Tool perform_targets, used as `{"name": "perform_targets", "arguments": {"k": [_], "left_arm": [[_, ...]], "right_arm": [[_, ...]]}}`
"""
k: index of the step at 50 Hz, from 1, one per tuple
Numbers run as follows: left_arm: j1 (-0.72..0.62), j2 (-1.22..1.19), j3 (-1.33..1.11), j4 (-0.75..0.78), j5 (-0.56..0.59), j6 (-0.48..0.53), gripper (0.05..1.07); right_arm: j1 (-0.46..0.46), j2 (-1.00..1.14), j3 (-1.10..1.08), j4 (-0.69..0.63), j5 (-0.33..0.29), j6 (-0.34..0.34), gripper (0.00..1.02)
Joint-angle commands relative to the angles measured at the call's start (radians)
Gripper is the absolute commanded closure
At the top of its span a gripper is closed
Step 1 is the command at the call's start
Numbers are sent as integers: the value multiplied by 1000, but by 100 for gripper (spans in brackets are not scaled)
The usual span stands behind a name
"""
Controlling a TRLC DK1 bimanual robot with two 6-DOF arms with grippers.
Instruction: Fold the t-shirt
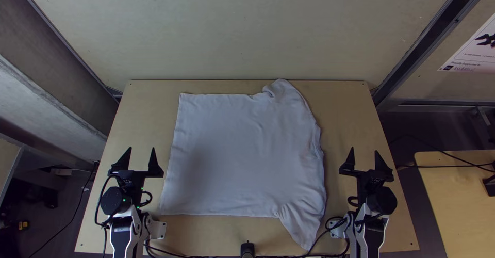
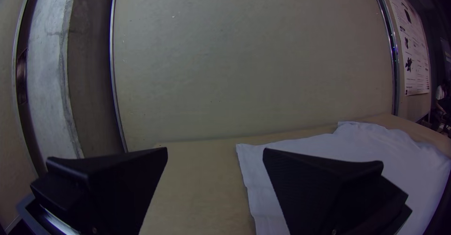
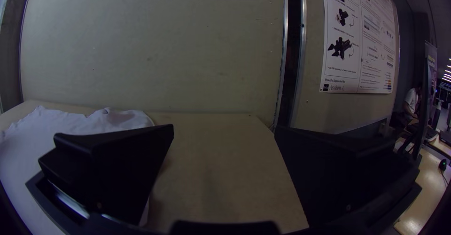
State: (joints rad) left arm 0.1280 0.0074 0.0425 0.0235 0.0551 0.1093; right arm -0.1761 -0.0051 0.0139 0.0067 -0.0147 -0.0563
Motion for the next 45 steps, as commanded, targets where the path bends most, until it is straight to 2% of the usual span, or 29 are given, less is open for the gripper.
{"name": "perform_targets", "arguments": {"k": [1,41,44,45], "left_arm": [[-7,-7,-39,-27,-1,1,10],[-7,-7,-39,-27,-1,1,10],[-11,-7,-39,-25,-1,0,10],[-13,-7,-39,-27,-1,-2,10]], "right_arm": [[7,2,-5,-19,1,13,4],[13,2,-5,-19,1,16,4],[24,2,-6,-19,1,116,4],[29,2,-6,-19,1,130,4]]}}
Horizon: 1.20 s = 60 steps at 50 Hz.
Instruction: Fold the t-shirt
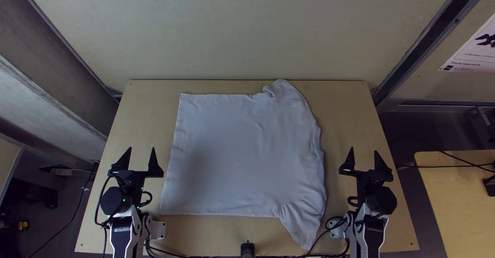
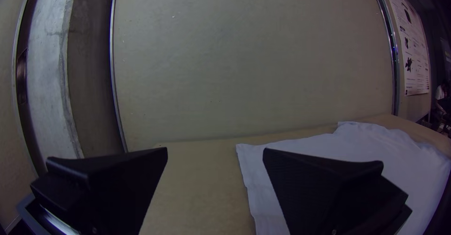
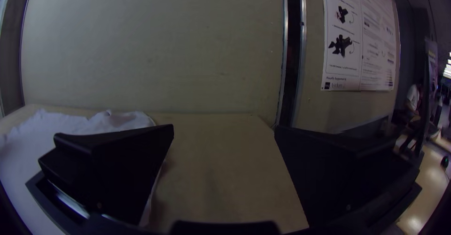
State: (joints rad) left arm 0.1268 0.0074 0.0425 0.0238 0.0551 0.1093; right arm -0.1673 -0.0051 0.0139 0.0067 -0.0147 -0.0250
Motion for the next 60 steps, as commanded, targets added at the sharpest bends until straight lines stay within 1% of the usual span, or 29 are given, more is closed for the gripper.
{"name": "perform_targets", "arguments": {"k": [1,3,5,7,11,14,20,26,31,34,40,47,57,60], "left_arm": [[-13,-7,-39,-27,-1,-2,10],[-21,-7,-39,-24,-1,0,10],[-23,-6,-39,-25,-1,-5,10],[-23,-9,-39,-24,-1,-13,10],[-19,-9,-39,-22,-1,-14,10],[-15,-7,-38,1,-9,-14,10],[-12,-6,3,-13,-8,-14,10],[-27,9,53,-9,-3,-13,10],[-47,65,108,45,0,-13,10],[-61,140,166,82,-1,-17,10],[-70,368,367,82,-1,-68,10],[-78,594,593,90,-6,-83,10],[-98,864,882,28,-14,-89,10],[-104,939,971,-24,-17,-91,10]], "right_arm": [[25,2,-6,-19,1,109,4],[28,2,-6,-19,9,134,4],[28,1,-6,-17,19,142,4],[22,-1,-6,-16,30,135,4],[14,-1,11,-4,28,123,4],[25,1,24,-1,28,108,4],[43,28,90,-7,28,102,4],[103,149,213,-10,28,102,4],[138,303,348,-14,32,109,4],[144,401,436,-17,30,112,4],[152,585,621,-17,30,112,4],[158,746,782,-16,30,109,4],[172,953,971,-31,30,109,4],[181,1004,1023,-42,30,109,4]]}}
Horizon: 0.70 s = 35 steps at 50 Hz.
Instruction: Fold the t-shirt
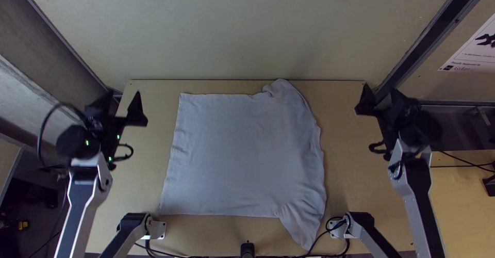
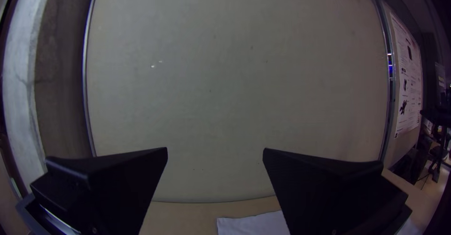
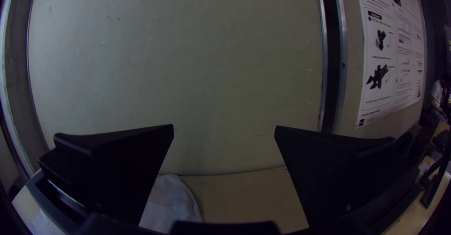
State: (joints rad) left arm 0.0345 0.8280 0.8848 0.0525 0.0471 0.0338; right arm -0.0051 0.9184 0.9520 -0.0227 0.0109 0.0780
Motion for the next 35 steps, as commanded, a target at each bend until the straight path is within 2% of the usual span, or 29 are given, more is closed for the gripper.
{"name": "perform_targets", "arguments": {"k": [1,12,19,35], "left_arm": [[-13,145,161,-71,-13,-15,10],[-36,424,480,-329,-30,-31,10],[-62,528,554,-336,-30,-49,10],[-102,695,646,-353,-30,-101,10]], "right_arm": [[25,100,102,-17,4,6,4],[50,327,346,-149,4,6,4],[60,462,488,-230,4,9,4],[43,688,735,-304,-5,6,4]]}}
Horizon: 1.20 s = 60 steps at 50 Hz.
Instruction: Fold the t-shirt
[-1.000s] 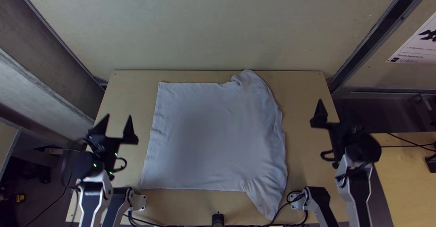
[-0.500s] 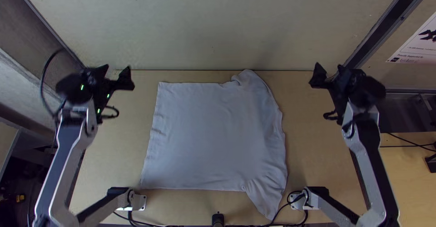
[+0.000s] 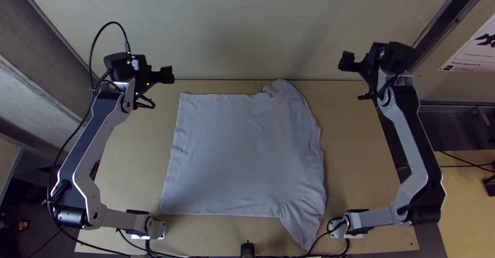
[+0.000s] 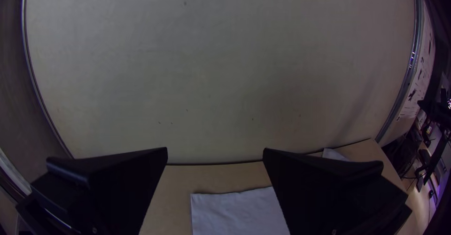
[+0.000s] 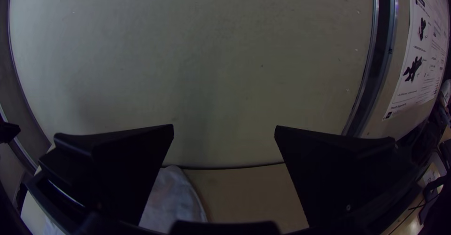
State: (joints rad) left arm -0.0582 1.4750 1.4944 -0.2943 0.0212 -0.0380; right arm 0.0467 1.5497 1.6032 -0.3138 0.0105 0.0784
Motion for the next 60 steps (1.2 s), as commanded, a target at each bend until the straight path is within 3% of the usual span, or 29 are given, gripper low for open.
{"name": "perform_targets", "arguments": {"k": [1,15,30,39,47,60], "left_arm": [[-11,61,43,-9,-4,-30,10],[-12,209,171,-77,-6,-53,10],[-32,459,425,-313,-7,-49,10],[-29,599,546,-413,-21,-40,11],[-23,693,615,-485,-66,-36,11],[-5,772,624,-499,-90,-30,11]], "right_arm": [[-8,69,98,-15,-7,6,4],[18,259,227,-48,-64,15,4],[19,428,307,-88,-118,15,4],[10,544,465,-217,-119,49,4],[5,684,686,-427,-119,58,4],[18,724,690,-441,-121,78,4]]}}
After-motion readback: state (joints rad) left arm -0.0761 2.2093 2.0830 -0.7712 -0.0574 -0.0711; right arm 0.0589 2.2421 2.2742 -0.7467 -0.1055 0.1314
